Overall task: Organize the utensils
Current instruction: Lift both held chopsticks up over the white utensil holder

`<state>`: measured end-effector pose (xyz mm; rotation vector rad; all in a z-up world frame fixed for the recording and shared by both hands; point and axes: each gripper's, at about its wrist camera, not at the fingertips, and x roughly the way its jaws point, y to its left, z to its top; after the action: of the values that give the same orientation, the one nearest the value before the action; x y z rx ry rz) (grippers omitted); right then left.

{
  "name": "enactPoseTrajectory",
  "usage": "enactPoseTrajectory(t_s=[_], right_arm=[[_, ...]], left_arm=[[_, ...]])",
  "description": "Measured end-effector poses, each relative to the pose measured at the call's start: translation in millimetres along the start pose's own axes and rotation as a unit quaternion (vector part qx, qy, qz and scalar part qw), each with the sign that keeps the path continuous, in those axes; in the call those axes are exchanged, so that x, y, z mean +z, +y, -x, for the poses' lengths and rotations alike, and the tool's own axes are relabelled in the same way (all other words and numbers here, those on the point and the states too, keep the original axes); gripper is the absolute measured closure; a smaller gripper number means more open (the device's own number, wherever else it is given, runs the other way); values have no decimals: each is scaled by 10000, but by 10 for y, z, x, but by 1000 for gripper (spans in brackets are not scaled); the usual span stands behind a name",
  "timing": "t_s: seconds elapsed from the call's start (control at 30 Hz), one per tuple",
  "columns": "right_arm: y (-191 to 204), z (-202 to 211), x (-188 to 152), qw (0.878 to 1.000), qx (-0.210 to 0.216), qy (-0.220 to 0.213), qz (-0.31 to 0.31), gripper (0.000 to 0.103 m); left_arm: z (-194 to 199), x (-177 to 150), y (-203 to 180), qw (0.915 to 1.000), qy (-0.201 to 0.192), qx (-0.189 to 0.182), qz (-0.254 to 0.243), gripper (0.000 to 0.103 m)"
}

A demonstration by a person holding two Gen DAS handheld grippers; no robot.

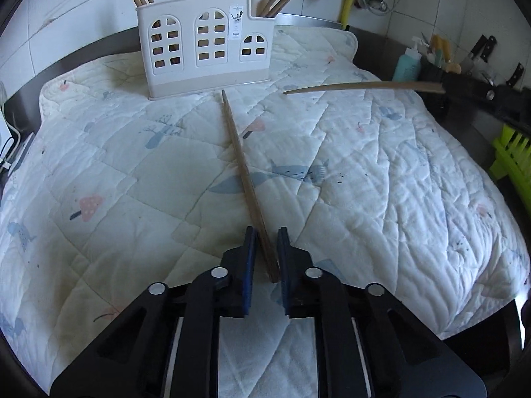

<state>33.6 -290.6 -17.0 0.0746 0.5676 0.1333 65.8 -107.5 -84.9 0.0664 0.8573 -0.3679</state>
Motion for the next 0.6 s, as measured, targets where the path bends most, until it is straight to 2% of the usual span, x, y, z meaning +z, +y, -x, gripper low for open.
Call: enactPoseTrajectory(t_s=[0.1,0.2,0.3,0.33,0.4,0.47,0.6], right_arm=[[21,94,87,9999,14,-143,69,96],[43,168,182,9995,24,-285,132,96],[66,239,284,9989,50,-432,174,96],[74,265,320,9987,82,-480,178,96],[93,313,388,9981,134,-575,194,96],[126,343,447,9975,168,-631,255,96],[183,384,520,9965,173,-731,356,96]], left_arm=[[13,40,87,9998,80,-166,67,95],[81,72,205,9995,-2,-305,121,98],[177,98,272,9995,-159,-263,8,98],[204,105,297,9994,-204,-280,-4,103],[249,120,334,9992,-273,-288,-18,103],[291,124,358,9986,-296,-444,-40,103],[287,95,370,9979,-160,-625,-10,102]])
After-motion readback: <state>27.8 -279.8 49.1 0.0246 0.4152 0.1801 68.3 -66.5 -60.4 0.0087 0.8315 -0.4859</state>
